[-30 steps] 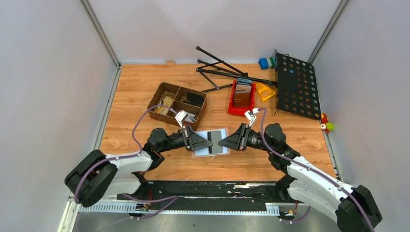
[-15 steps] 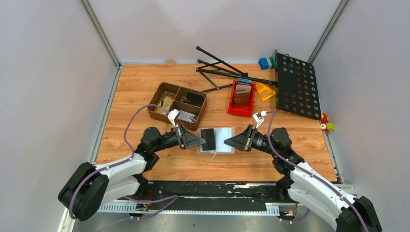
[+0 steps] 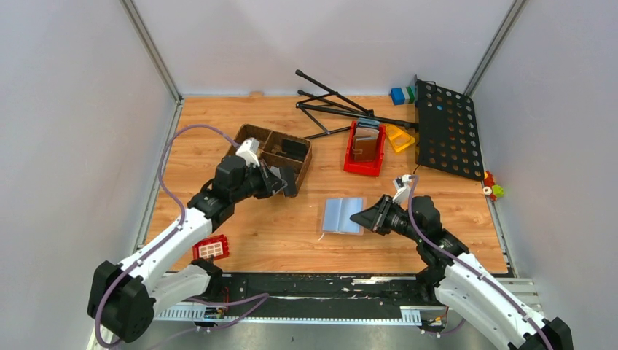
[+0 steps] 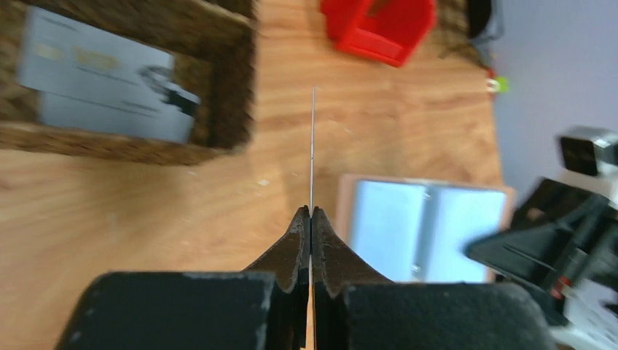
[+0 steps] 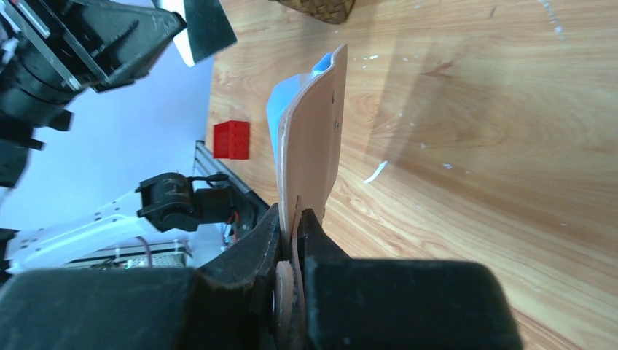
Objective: Take the credit cards out of the card holder
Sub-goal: Place the credit card in the storage box.
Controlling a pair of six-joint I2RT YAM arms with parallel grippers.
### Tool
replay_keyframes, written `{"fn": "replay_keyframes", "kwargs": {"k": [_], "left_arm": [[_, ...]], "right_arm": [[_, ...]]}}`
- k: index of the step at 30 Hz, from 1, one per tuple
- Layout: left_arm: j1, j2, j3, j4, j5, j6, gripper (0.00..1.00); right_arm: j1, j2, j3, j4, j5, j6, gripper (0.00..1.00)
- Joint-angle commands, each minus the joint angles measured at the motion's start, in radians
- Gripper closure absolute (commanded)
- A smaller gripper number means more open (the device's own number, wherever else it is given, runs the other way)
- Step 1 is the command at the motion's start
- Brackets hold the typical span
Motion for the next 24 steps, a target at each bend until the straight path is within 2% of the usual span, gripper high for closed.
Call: {"fn": "replay_keyframes", "kwargs": {"k": [1,6,10,12,13,14,19,24], "left_arm": [[0.005,0.082,0.129,-0.168,-0.257,0.157,1.00],[0.005,0.180,0.181,-0.025,-0.262,0.013,1.00],[0.005,0.264,0.231,0.025,-0.392,-0.065,1.00],[0.005,0.316,0.298,-0.030,-0.489,-0.069,1.00],[0.005,0.349,0.341,-0.137,-0.587,-0.175,1.00],[0.005,0.375,0.379,-0.188,-0.620,-0.254,1.00],[0.005,0.502,0.512,-0.272,-0.555,-0.514,1.00],[0.005,0.647,0.677,-0.413,-0.524,-0.643,1.00]], "right_arm": [[-0.004,-0.027,0.089,-0.082,0.084,-0.106,1.00],[-0.004,-0.015,0.138,-0.127,0.094,-0.157,1.00],[-0.004,-0.015,0.151,-0.125,0.084,-0.168,1.00],[-0.005,-0.015,0.160,-0.122,0.073,-0.178,1.00],[-0.004,-0.015,0.166,-0.123,0.072,-0.182,1.00],[-0.005,-0.015,0.170,-0.123,0.073,-0.187,1.00],[-0.004,-0.002,0.194,-0.122,0.071,-0.210,1.00],[-0.008,0.016,0.217,-0.136,0.054,-0.226,1.00]]}}
